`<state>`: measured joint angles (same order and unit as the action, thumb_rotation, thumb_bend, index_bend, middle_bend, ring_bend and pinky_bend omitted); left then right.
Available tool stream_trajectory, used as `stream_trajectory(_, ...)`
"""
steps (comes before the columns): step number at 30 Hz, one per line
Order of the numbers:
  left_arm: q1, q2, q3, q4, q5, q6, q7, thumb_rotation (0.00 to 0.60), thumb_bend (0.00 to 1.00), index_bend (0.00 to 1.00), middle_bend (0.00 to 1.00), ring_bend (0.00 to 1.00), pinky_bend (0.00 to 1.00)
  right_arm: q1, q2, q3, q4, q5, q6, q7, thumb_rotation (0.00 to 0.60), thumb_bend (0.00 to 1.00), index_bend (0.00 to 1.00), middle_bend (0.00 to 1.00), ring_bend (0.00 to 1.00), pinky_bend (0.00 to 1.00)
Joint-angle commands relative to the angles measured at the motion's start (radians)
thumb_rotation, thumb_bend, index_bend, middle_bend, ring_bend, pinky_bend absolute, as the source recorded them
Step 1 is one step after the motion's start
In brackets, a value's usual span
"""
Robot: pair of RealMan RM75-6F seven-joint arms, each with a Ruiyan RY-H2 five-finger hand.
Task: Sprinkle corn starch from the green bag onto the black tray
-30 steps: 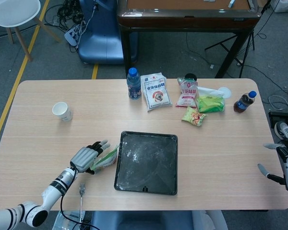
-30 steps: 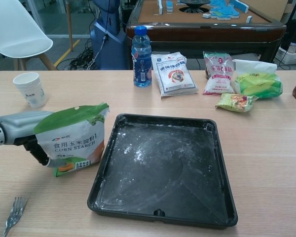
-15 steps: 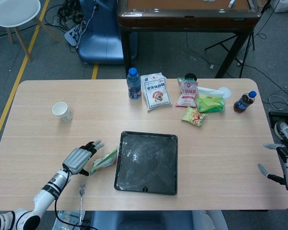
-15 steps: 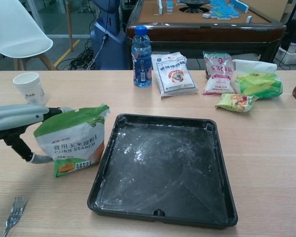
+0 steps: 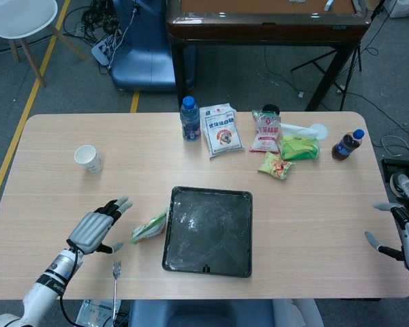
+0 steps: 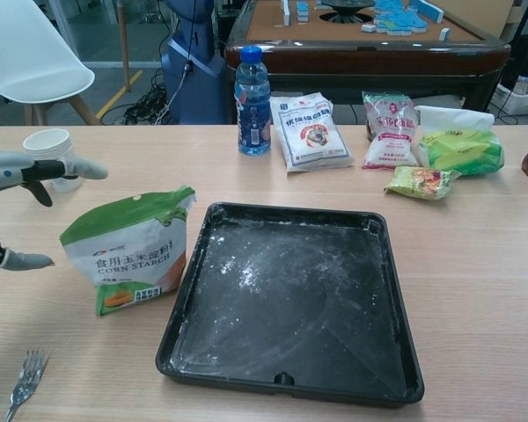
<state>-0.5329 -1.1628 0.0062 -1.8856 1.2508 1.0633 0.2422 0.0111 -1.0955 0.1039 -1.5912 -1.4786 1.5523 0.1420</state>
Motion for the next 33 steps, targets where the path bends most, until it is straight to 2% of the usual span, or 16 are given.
stream_trajectory(1, 0.040, 0.058, 0.017, -0.052, 0.017, 0.044, -0.003, 0.600, 0.23, 0.00, 0.00, 0.00, 0.18, 0.001, 0.000, 0.000, 0.000, 0.004, -0.004, 0.001, 0.600, 0.22, 0.33, 0.36, 0.17, 0.13)
stream_trajectory(7, 0.110, 0.143, 0.020, -0.097, -0.008, 0.135, -0.018, 0.600, 0.23, 0.00, 0.00, 0.00, 0.18, 0.007, 0.004, -0.001, -0.007, 0.005, -0.017, -0.003, 0.600, 0.22, 0.33, 0.36, 0.17, 0.13)
stream_trajectory(12, 0.186, 0.142, -0.006, -0.049, -0.072, 0.234, -0.078, 0.600, 0.23, 0.00, 0.00, 0.00, 0.17, 0.021, 0.014, -0.008, -0.020, -0.005, -0.042, -0.009, 0.600, 0.22, 0.33, 0.36, 0.17, 0.13)
stream_trajectory(18, 0.258, 0.076, -0.021, 0.043, -0.074, 0.351, -0.074, 0.600, 0.23, 0.00, 0.00, 0.02, 0.17, 0.044, 0.022, -0.017, -0.033, -0.053, -0.054, -0.014, 0.600, 0.22, 0.33, 0.36, 0.17, 0.13)
stream_trajectory(27, 0.356, -0.053, -0.012, 0.172, 0.037, 0.515, -0.055, 0.600, 0.23, 0.00, 0.00, 0.03, 0.17, 0.076, 0.040, -0.056, -0.053, -0.133, -0.089, 0.020, 0.600, 0.22, 0.33, 0.36, 0.17, 0.13)
stream_trajectory(33, 0.388, -0.077, -0.003, 0.186, 0.078, 0.536, -0.043, 0.600, 0.23, 0.00, 0.00, 0.03, 0.17, 0.086, 0.050, -0.064, -0.058, -0.152, -0.090, 0.034, 0.600, 0.22, 0.33, 0.36, 0.17, 0.13)
